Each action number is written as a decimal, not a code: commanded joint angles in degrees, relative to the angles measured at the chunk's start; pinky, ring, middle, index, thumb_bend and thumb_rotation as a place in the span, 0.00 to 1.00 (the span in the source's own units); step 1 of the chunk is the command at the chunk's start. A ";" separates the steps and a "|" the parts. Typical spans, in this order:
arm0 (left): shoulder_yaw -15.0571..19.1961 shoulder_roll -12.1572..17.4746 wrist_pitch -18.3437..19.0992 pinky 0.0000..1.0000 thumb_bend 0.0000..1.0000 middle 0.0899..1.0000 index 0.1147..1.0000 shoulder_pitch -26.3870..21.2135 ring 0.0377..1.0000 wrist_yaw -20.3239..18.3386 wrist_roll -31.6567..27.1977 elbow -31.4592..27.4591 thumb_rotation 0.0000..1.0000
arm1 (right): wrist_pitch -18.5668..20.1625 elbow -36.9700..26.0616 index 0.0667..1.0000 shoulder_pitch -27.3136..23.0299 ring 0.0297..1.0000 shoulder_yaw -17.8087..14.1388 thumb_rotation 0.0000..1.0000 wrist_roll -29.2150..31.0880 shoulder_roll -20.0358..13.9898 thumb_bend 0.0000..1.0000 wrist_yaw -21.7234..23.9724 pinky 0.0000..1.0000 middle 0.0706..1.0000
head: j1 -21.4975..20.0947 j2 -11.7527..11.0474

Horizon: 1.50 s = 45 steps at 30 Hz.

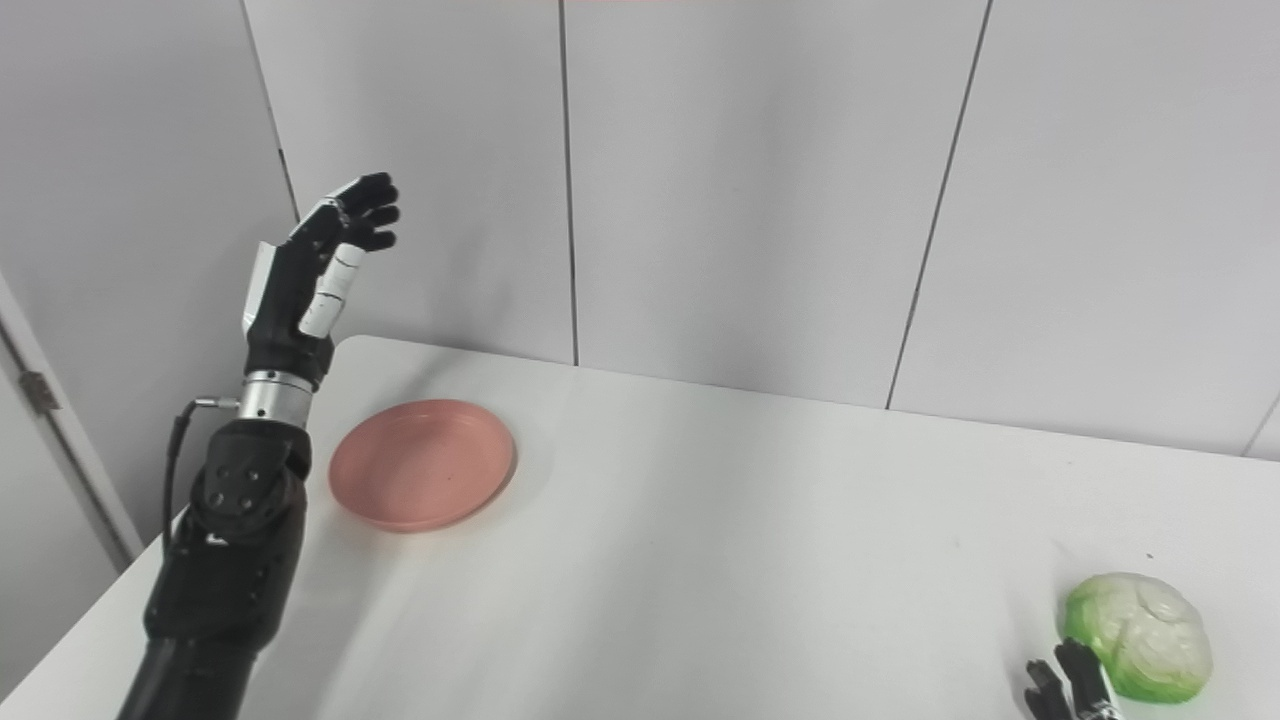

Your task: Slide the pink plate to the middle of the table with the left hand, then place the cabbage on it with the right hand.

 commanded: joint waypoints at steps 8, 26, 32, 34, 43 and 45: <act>-0.11 6.94 -9.50 0.72 0.74 0.77 0.70 -8.77 0.78 2.71 0.82 23.73 0.72 | 2.64 -1.38 0.91 3.78 0.92 1.47 0.95 -0.89 0.07 0.93 -0.68 0.96 0.95 | -0.64 1.82; 2.66 4.19 -7.49 0.77 0.85 0.77 0.73 -9.19 0.80 -11.46 -13.19 48.15 0.75 | 4.33 -5.09 0.90 5.47 0.91 1.88 0.95 -1.79 0.26 0.92 -1.26 0.93 0.94 | -2.23 5.42; 2.31 1.21 -8.00 0.75 0.87 0.75 0.74 -8.03 0.77 -14.60 -15.11 48.24 0.73 | 4.37 -6.50 0.91 5.92 0.90 2.55 0.95 -2.17 0.47 0.90 -1.20 0.92 0.94 | -3.11 6.46; 1.87 0.37 -8.00 0.75 0.87 0.75 0.75 -7.60 0.77 -15.84 -15.58 47.47 0.74 | 4.29 -6.78 0.91 5.97 0.90 2.78 0.95 -2.34 0.41 0.88 -1.20 0.92 0.94 | -3.37 6.62; -1.67 -4.03 -2.47 0.71 0.88 0.76 0.77 -2.54 0.77 -21.60 -16.86 33.13 0.76 | 6.04 -8.77 0.91 6.30 0.91 3.39 0.92 -2.13 0.69 0.86 -1.68 0.92 0.94 | -4.94 7.74; -2.65 -4.88 -0.72 0.71 0.90 0.77 0.78 -1.14 0.78 -22.53 -17.21 29.56 0.75 | 6.09 -9.20 0.91 6.37 0.91 3.61 0.92 -2.40 0.73 0.85 -1.72 0.92 0.94 | -5.66 8.03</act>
